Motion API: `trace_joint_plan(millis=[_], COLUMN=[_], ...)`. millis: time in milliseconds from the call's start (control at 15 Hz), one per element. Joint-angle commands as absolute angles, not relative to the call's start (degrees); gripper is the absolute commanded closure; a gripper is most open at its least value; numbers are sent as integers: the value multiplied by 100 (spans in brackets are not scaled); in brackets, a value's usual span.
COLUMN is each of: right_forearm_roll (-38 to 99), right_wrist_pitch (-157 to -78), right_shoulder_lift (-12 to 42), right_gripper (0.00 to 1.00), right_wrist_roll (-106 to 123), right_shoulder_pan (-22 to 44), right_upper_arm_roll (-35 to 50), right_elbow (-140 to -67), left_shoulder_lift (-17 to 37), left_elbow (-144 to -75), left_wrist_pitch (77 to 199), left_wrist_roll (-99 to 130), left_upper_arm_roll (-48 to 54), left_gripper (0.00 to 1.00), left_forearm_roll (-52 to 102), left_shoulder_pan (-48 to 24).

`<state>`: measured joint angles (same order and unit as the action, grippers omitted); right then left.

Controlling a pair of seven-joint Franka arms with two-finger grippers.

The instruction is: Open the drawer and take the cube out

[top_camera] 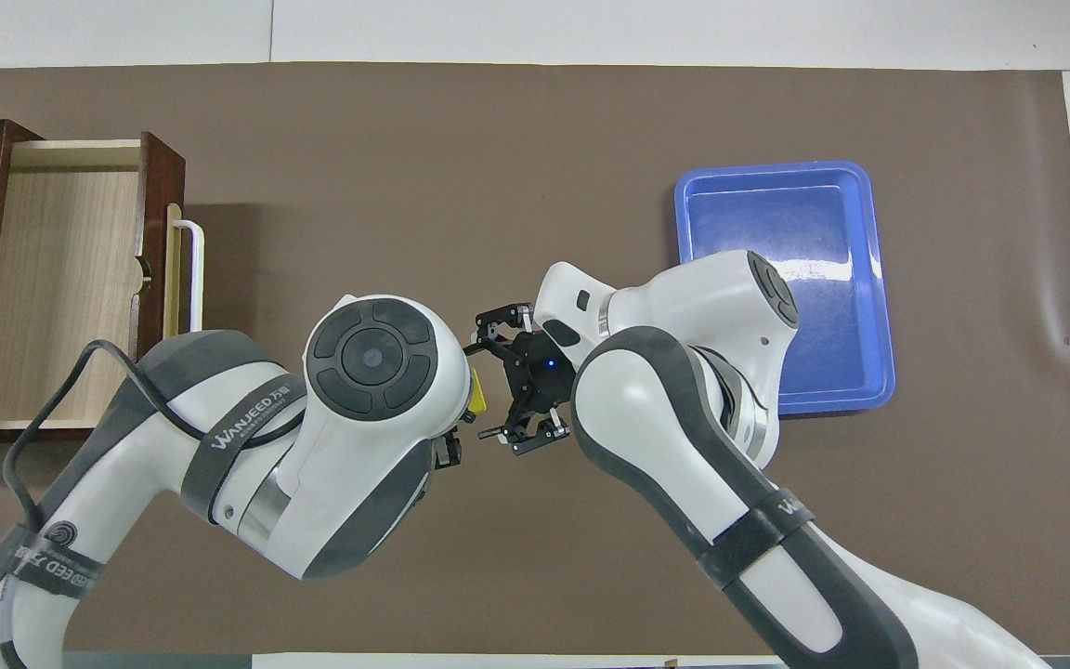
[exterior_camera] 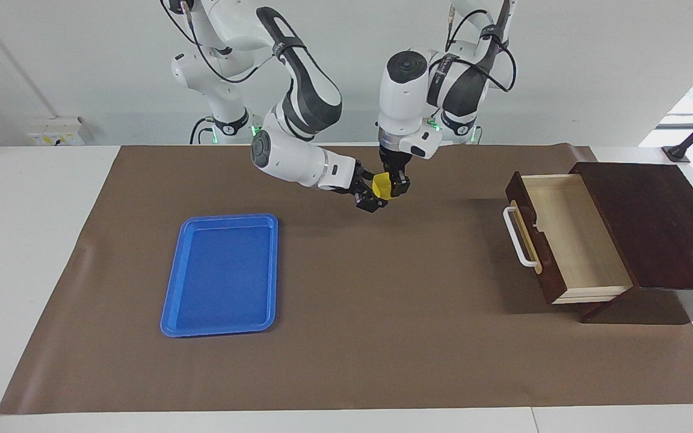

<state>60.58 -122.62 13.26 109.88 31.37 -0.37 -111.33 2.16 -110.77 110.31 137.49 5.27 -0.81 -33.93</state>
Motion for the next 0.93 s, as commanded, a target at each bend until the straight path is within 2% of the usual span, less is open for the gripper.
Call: trace_joint_plan(millis=[0, 333, 467, 533, 600, 667, 733, 867], right_forearm_roll=[5950, 5959, 5959, 5959, 5959, 5959, 5959, 5959], right_wrist_pitch=[-12252, -12278, -12278, -12278, -12278, -12278, -12278, -12278], right_shoulder_lift=[1143, 1143, 1143, 1143, 1143, 1143, 1151, 1151], right_gripper=[3, 4, 12, 22, 42, 86, 100, 100], right_wrist_roll=[11083, 11092, 11092, 11092, 11092, 11066, 11065, 11057], right_shoulder_pan=[3085, 3111, 3120, 3120, 3120, 3120, 3120, 3120], right_upper_arm_roll=[-9, -9, -9, -9, -9, -9, -9, -9], right_elbow=[-11320, -11320, -11320, -11320, -11320, -11320, -11320, -11312], left_shoulder_lift=[26, 26, 26, 35, 35, 35, 35, 35], left_elbow=[-11241, -11241, -11241, -11241, -11241, -11241, -11241, -11241], left_wrist_pitch=[11004, 11039, 11039, 11039, 11039, 11039, 11039, 11039], left_wrist_roll=[13649, 13641, 13641, 13641, 13641, 13641, 13641, 13641], left_upper_arm_roll=[527, 536, 536, 536, 536, 536, 536, 536], left_gripper=[100, 100, 100, 100, 100, 100, 100, 100], left_forearm_roll=[0, 0, 0, 0, 0, 0, 0, 0], left_shoulder_pan=[-3340, -3357, -3357, -3349, -3357, -3349, -3349, -3349])
